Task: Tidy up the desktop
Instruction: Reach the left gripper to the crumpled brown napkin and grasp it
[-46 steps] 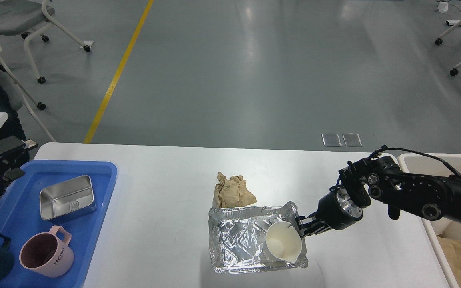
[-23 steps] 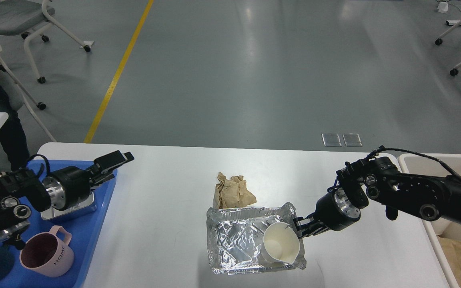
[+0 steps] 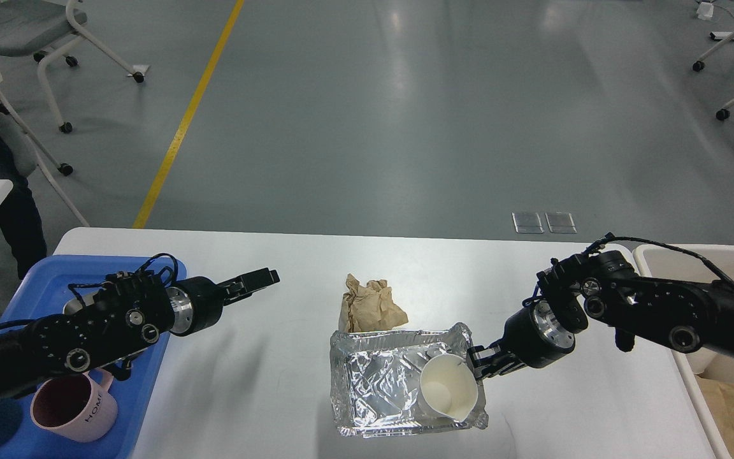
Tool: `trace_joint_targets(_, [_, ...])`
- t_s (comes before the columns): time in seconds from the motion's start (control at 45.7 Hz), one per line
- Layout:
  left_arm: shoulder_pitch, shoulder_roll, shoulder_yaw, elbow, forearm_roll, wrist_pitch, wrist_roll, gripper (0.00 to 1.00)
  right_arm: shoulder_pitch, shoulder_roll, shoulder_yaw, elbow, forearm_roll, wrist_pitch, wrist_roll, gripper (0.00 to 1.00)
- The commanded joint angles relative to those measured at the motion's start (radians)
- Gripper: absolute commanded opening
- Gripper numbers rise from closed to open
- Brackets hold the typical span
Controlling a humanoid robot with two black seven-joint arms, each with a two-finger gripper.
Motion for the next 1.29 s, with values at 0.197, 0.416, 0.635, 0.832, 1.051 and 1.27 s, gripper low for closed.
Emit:
trace_joint_targets(0.197, [-0.001, -0.182, 0.002, 0.166, -0.001, -0.003, -0.005, 0.96, 0.0, 0.002, 0.0, -0.001, 0.0, 0.0, 0.0, 0.0])
trace_joint_targets(0.416, [0.003, -0.294, 0.007, 0.227, -0.002, -0.003, -0.004, 0.95, -0.002, -0.001, 0.003, -0.011, 0.0, -0.002, 0.0, 0.0])
trace_joint_targets(0.635, [0.01, -0.366, 0.01, 0.283, -0.002, -0.003, 0.002, 0.95, -0.005, -0.008, 0.012, -0.008, 0.002, 0.0, 0.002, 0.0])
trace_joint_targets(0.832, [0.008, -0.381, 0.04, 0.29, -0.004, -0.01, 0.004, 0.94, -0.016, -0.008, 0.022, -0.008, 0.002, 0.0, 0.002, 0.0])
trace_joint_targets(1.051, [0.011, -0.449, 0.05, 0.382, -0.007, -0.011, -0.005, 0.91, -0.02, -0.01, 0.032, -0.008, 0.002, 0.0, 0.002, 0.0])
trace_joint_targets(1.27, [0.017, -0.496, 0.05, 0.451, -0.016, -0.013, -0.01, 0.83, -0.025, -0.01, 0.045, -0.008, 0.002, 0.0, 0.002, 0.0])
